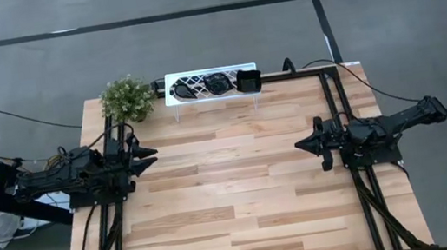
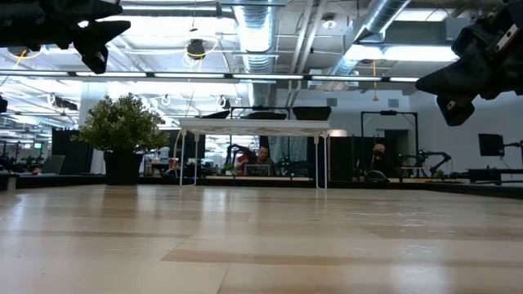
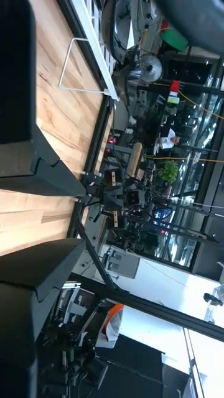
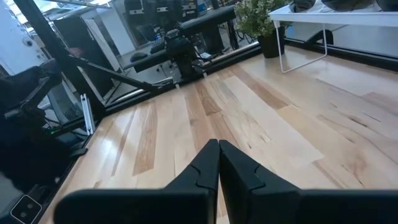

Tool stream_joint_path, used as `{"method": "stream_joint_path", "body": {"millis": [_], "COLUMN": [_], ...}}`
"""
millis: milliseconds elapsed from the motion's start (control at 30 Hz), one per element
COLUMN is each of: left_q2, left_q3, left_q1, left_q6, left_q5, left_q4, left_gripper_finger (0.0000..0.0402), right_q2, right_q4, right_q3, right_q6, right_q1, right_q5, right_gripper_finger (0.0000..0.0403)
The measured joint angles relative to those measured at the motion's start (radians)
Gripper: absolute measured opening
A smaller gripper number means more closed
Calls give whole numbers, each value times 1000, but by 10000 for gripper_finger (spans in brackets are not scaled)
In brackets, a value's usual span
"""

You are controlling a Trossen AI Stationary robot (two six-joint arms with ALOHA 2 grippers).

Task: Pick & Place Mini shaped plates
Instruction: Return to Home Position

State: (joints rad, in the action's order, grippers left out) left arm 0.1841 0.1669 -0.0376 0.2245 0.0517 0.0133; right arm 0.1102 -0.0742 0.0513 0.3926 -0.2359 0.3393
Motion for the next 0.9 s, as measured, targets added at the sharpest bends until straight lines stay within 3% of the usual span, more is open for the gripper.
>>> {"method": "stream_joint_path", "body": {"millis": [900], "left_q2": [0], "left_q3": [0], "left_q1": [0], "left_q6": [0], "left_q5": [0], "left_q4": [11], "left_gripper_finger": [121], "right_q2": [0], "right_q4": [0], "right_q3": [0], "right_q6": [-1], "right_q1": [0], "right_q5": [0], "right_gripper_finger": [6]}}
